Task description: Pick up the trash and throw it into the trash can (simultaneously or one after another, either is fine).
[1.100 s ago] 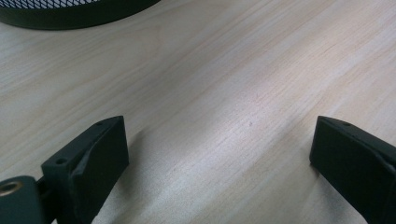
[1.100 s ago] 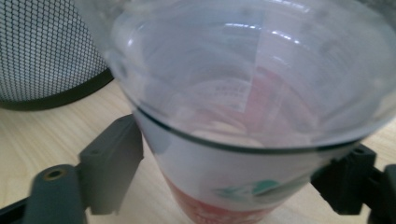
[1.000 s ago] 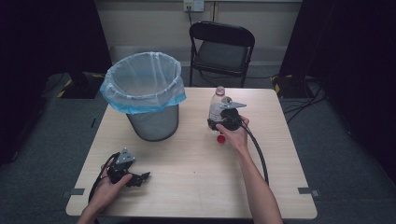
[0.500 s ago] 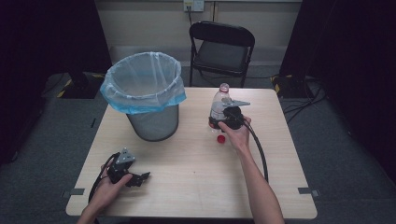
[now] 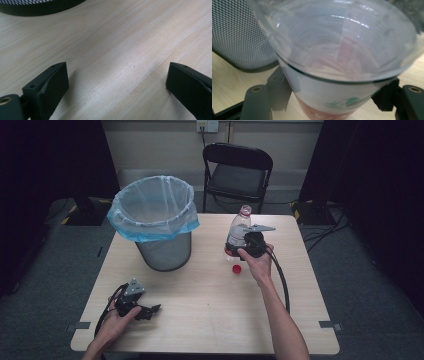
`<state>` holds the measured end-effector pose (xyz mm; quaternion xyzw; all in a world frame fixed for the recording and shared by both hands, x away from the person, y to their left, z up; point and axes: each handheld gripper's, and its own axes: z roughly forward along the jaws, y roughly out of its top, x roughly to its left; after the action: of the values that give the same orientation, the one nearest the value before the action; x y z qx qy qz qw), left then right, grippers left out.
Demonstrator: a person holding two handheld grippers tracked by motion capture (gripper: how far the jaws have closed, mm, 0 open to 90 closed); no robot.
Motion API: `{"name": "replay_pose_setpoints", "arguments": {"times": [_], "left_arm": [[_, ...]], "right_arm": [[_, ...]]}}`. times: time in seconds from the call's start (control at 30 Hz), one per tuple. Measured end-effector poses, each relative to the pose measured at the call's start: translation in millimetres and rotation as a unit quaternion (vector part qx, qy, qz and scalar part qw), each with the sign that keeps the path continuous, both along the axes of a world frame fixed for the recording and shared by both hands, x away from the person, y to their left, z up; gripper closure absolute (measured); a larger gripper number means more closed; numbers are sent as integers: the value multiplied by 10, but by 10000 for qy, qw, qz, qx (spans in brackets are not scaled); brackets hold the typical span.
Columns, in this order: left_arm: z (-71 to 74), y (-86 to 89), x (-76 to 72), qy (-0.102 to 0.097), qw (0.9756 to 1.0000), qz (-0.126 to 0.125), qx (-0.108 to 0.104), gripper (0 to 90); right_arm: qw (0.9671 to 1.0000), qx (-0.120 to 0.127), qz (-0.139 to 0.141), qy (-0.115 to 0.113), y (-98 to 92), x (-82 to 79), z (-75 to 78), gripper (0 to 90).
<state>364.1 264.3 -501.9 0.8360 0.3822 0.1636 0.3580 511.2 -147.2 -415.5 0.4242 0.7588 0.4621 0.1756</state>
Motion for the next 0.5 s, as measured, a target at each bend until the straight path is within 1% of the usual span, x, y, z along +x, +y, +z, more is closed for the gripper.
{"name": "replay_pose_setpoints", "arguments": {"times": [0.1, 0.17, 0.2, 0.5], "left_arm": [[3, 3, 0, 9, 10000, -12, 14, 39], [4, 4, -1, 13, 10000, -13, 16, 39], [4, 4, -1, 14, 10000, -13, 16, 39], [4, 4, 0, 17, 10000, -18, 9, 39]], "right_arm": [[10000, -14, 11, -18, -5, -23, 22, 295], [10000, 21, 9, -50, -19, -40, 51, 295], [10000, 63, -1, -75, -32, -59, 90, 296], [9997, 142, 19, -174, -66, -133, 214, 296]]}}
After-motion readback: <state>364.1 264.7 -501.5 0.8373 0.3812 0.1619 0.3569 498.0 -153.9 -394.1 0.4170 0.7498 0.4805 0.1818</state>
